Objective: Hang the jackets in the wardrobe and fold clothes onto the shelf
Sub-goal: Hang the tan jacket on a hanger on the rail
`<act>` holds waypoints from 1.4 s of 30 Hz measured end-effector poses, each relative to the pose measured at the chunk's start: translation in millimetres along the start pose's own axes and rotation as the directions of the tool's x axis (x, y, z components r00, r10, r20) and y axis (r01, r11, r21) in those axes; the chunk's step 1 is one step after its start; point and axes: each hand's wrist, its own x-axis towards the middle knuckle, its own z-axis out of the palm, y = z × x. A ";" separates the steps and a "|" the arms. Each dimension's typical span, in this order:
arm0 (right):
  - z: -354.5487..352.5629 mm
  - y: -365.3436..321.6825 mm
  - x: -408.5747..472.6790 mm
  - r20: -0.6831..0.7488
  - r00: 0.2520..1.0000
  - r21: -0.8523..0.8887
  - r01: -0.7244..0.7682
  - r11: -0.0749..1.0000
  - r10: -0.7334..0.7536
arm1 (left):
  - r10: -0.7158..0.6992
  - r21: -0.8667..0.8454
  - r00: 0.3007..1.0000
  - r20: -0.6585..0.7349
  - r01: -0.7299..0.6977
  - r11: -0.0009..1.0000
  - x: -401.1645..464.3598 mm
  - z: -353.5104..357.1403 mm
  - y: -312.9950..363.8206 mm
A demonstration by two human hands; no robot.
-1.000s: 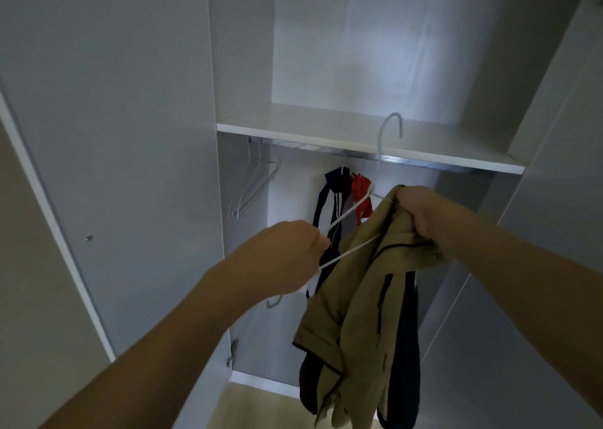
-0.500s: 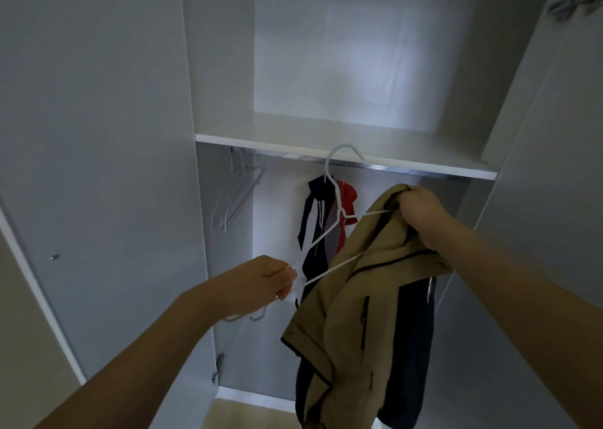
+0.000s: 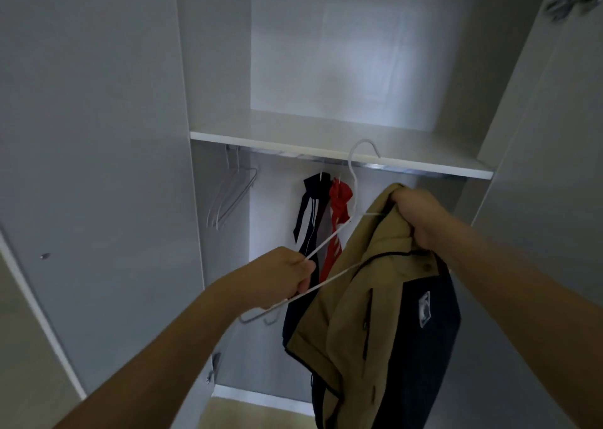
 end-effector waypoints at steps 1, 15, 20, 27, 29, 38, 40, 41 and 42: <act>0.6 -2.4 -3.1 0.013 1.000 0.003 0.009 1.000 -0.009 | -0.009 -0.017 1.000 0.018 0.009 1.000 3.8 2.6 -3.2; -18.7 -3.0 -40.6 0.463 0.669 -0.558 0.729 0.395 -0.581 | 0.329 -0.006 0.916 -0.231 -0.339 0.941 30.4 -10.9 -33.8; -12.7 1.2 -37.3 0.448 0.639 -0.516 0.756 0.403 -0.625 | 0.400 0.164 0.868 -0.293 -0.367 0.916 39.7 -14.0 -34.3; -8.4 8.5 -13.7 0.217 0.755 -0.369 0.650 0.664 -0.618 | 0.541 0.701 0.778 -0.318 -0.191 0.687 64.5 -2.9 -50.5; -8.7 11.6 -8.8 0.172 0.768 -0.396 0.628 0.670 -0.617 | 0.609 0.743 0.678 -0.412 -0.138 0.655 69.5 4.3 -68.4; -31.5 23.5 1.2 0.078 0.737 -0.538 0.598 0.594 -0.671 | -0.398 -0.582 0.917 -0.003 0.322 0.747 97.7 86.7 -143.2; -32.1 23.6 0.5 0.068 0.735 -0.557 0.589 0.586 -0.674 | -0.423 -0.384 0.899 0.110 0.431 0.816 107.0 103.1 -142.9; -33.2 24.1 -0.1 0.069 0.734 -0.564 0.588 0.580 -0.676 | -0.438 -0.248 0.892 0.115 0.453 0.856 111.2 108.6 -141.7; -34.7 24.9 -0.7 0.074 0.733 -0.570 0.587 0.575 -0.676 | -0.451 -0.168 0.885 0.117 0.465 0.869 113.7 110.9 -140.4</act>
